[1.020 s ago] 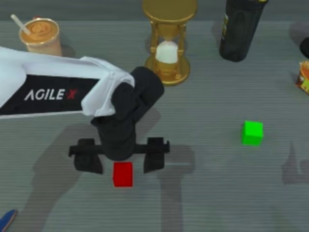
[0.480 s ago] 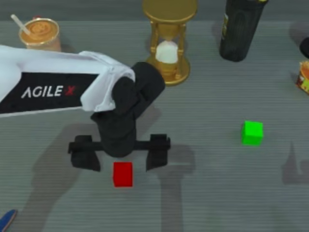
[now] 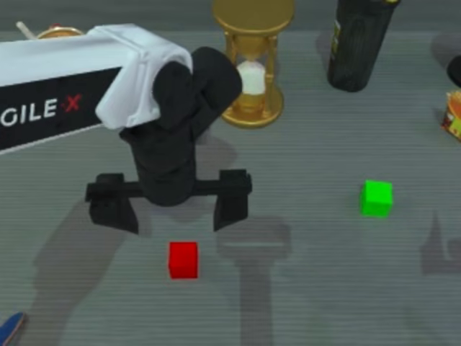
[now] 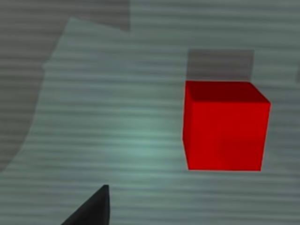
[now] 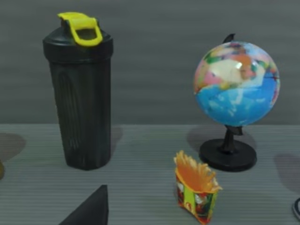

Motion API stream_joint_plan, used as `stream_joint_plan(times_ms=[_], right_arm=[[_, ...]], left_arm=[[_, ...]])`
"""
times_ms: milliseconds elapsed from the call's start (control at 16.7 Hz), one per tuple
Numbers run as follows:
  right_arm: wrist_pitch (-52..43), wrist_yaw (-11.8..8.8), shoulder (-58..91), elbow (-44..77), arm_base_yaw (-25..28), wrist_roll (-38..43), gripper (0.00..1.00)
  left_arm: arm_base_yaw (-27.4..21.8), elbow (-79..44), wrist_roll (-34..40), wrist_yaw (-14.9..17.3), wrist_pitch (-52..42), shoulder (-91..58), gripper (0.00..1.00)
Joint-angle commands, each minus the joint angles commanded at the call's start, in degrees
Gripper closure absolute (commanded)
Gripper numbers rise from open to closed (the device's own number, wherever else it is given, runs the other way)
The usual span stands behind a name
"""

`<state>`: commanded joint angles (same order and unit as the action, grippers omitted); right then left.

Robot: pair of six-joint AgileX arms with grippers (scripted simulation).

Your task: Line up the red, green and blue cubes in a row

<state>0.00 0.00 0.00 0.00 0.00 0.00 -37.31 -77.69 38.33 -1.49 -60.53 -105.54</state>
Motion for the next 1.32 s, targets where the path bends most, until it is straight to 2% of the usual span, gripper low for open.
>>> stream_joint_plan(times_ms=[300, 600, 960, 1320], right_arm=[[-0.39, -0.03, 0.57, 0.56, 0.15, 0.18, 0.0], [-7.86, -0.17, 12.56, 11.76, 2.59, 3.6, 0.0], [-24.87, 0.03, 44.74, 36.17, 7.54, 10.89, 0.0], [-44.07, 0.25, 82.37, 62.01, 13.05, 18.75, 0.0]], left_arm=[[-0.03, 0.64, -0.08, -0.03, 0.51, 0.3, 0.0], [5.37, 10.1, -1.2, -0.49, 7.19, 11.46, 0.0], [17.53, 32.47, -6.56, -0.71, 22.1, 41.14, 0.0], [29.29, 58.04, -18.69, -0.25, 39.25, 74.5, 0.0]])
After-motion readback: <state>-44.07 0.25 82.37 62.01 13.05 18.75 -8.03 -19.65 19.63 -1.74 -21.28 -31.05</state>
